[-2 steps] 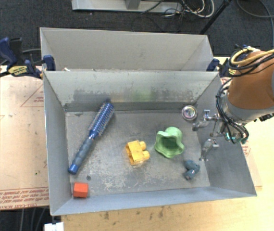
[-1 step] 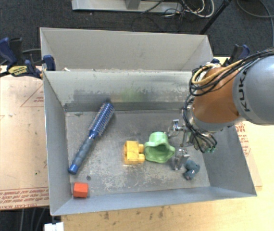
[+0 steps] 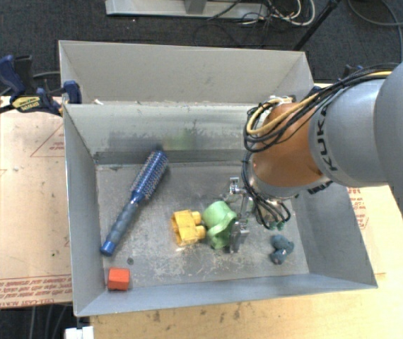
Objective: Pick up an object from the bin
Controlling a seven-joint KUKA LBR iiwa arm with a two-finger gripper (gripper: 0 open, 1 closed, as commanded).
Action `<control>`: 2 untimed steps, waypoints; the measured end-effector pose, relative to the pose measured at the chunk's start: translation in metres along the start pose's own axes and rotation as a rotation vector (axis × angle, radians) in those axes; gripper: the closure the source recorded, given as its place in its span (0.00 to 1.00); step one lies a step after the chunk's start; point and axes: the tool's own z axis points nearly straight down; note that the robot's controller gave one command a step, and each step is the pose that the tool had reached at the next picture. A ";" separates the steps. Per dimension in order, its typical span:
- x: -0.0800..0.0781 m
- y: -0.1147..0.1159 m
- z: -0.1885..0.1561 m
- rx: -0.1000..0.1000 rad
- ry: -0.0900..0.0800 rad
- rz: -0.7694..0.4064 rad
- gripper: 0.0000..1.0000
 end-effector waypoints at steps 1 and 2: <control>0.000 0.000 -0.001 -0.003 -0.001 0.002 1.00; 0.002 -0.016 -0.135 -0.003 0.005 0.021 1.00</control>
Offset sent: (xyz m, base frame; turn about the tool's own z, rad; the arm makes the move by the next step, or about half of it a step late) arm 0.0000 0.0000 0.0000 0.0000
